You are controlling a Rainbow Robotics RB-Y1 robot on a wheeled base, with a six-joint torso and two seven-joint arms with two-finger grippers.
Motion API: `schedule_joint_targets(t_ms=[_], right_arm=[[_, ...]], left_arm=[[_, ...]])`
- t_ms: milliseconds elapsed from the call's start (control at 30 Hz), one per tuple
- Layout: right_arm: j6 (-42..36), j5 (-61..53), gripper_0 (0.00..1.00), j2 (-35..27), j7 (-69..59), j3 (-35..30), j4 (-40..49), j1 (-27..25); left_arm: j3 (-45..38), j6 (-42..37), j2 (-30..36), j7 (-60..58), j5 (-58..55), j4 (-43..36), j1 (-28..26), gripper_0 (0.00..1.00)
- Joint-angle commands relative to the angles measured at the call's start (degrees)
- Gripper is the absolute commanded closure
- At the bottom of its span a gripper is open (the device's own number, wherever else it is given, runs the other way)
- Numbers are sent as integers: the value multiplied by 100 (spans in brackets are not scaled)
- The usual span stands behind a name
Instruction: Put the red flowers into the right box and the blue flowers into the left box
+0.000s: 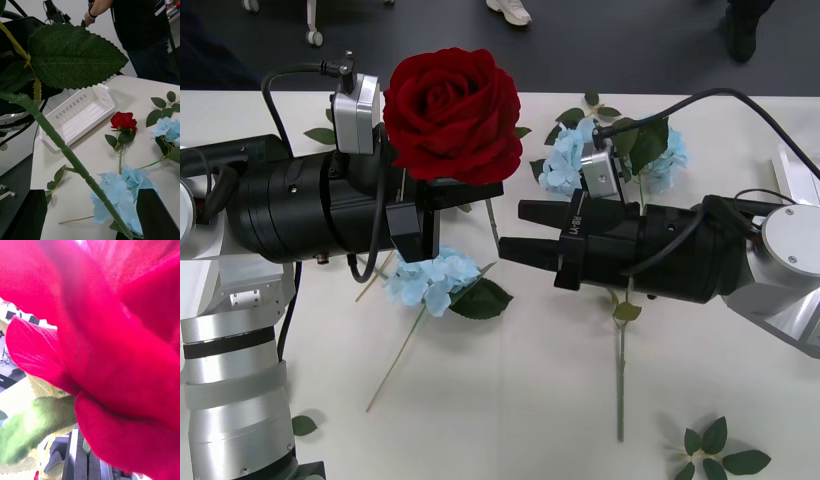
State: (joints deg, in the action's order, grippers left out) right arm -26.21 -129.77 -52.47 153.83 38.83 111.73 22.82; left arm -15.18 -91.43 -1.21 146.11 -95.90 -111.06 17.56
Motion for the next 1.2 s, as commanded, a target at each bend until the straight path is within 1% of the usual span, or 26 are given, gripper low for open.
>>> schedule_joint_targets(t_ms=[33, 300, 433, 600, 667, 700, 733, 767, 1167, 1200], right_arm=[[-77, 57, 30, 211, 117, -51, -28, 232], [29, 57, 30, 703, 117, 336, -441, 645], [55, 57, 30, 826, 117, 547, -696, 786], [125, 57, 30, 817, 117, 608, -731, 794], [125, 48, 43, 808, 117, 608, -731, 794], [125, 4, 66, 808, 117, 608, -731, 794], [134, -40, 94, 808, 117, 608, -731, 786], [169, -75, 100, 800, 117, 608, -731, 786], [398, -233, 100, 782, 117, 608, -731, 786], [398, -242, 100, 773, 117, 608, -731, 786]], left_arm=[[50, -24, 21, 199, -16, -74, 81, 100], [50, -24, 21, 199, -16, -74, 81, 100], [50, -24, 21, 199, -16, -74, 81, 100], [50, -24, 21, 199, -16, -74, 81, 100], [50, -24, 21, 199, -16, -74, 81, 100], [50, -24, 21, 199, -16, -74, 81, 100], [50, -24, 21, 199, -16, -74, 81, 100], [50, -24, 21, 199, -16, -74, 81, 100], [50, -24, 21, 199, -16, -74, 81, 100], [50, -24, 21, 199, -16, -74, 81, 97]])
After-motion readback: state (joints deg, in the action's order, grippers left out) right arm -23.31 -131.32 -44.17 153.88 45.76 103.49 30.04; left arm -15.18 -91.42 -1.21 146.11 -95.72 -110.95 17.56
